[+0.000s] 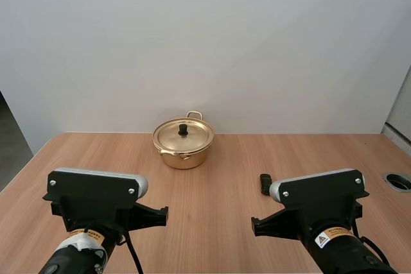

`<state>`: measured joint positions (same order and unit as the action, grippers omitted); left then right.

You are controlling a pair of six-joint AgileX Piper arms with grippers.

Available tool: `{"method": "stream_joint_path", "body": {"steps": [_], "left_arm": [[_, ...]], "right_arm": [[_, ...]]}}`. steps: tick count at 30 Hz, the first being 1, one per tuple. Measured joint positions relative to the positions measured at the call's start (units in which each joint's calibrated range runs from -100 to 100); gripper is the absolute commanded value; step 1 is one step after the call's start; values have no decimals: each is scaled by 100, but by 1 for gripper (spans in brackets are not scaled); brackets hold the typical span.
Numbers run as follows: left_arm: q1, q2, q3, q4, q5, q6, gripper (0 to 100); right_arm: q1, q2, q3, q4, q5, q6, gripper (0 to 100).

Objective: Open the pot, put the car inside, and close it

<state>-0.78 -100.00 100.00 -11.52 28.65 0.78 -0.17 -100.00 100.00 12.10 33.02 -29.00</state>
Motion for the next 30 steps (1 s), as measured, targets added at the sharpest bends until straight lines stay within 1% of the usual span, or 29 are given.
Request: {"method": "stream_joint_path", "body": {"steps": [8, 15, 18, 21, 24, 26, 30], "left_arm": [[0, 0, 0, 0, 0, 0, 0], [0, 0, 0, -109, -18, -46, 0], [0, 0, 0, -155, -376, 80, 0], [0, 0, -30, -14, -928, 476, 0], [0, 132, -310, -16, -1070, 903, 0], [0, 385, -505, -16, -900, 1038, 0], [0, 1181, -1127, -43, -295, 1037, 0]], "right_arm": [[0, 0, 0, 0, 0, 0, 0], [0, 0, 0, 154, -18, 0, 0], [0, 0, 0, 409, -389, -41, 0], [0, 21, -27, 498, -819, -27, 0], [0, 329, -388, 383, -907, -5, 0], [-20, 637, -673, 383, -796, 5, 0], [-156, 1331, -1360, 383, -38, 5, 0]]}}
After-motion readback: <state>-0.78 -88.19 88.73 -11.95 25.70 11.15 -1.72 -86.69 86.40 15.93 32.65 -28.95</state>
